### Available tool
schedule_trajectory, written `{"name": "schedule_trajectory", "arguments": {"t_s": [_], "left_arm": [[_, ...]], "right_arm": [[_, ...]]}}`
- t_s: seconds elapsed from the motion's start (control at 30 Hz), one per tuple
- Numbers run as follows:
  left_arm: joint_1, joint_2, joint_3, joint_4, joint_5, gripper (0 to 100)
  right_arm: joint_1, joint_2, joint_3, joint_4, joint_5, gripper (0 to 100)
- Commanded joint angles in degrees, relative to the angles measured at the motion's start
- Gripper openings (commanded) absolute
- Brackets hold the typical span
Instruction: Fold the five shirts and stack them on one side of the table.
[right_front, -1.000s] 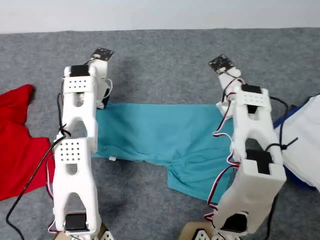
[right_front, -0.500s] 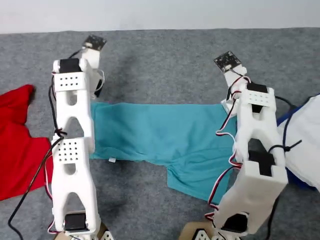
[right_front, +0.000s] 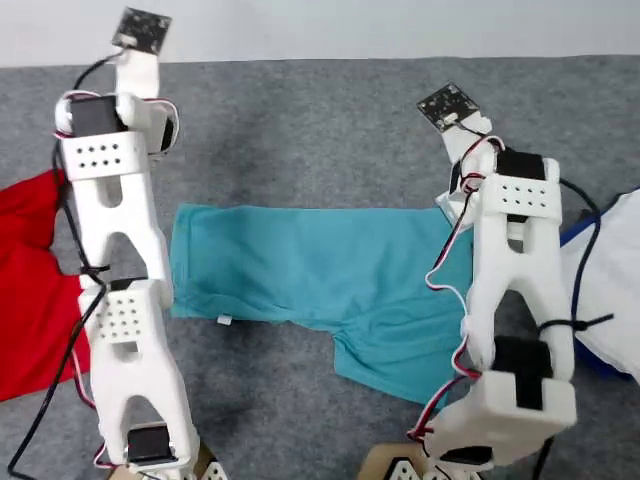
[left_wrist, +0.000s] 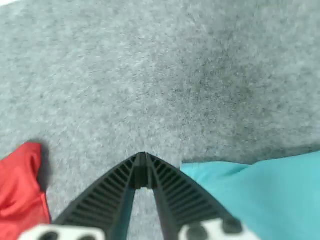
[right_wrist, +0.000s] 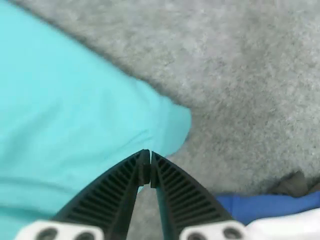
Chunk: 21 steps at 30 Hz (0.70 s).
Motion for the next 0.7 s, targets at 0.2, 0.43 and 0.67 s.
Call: {"name": "schedule_trajectory", "arguments": {"t_s": [0.2,0.43,0.67], "left_arm": [[0.8,-19.1,24.0,1.3,2.6,0],[0.6,-20.1,34.1,-1.1,2.8,0],[0.9,-20.1,45.6,-10.6,2.9,0]], "right_arm": [[-5.3,-6.0,-2.5,23.3,0.4,0.9],[-6.5,-8.4,1.8,31.8,5.6,0.9],[-10.3,-22.1,20.0,31.3,14.2,0.9]]}}
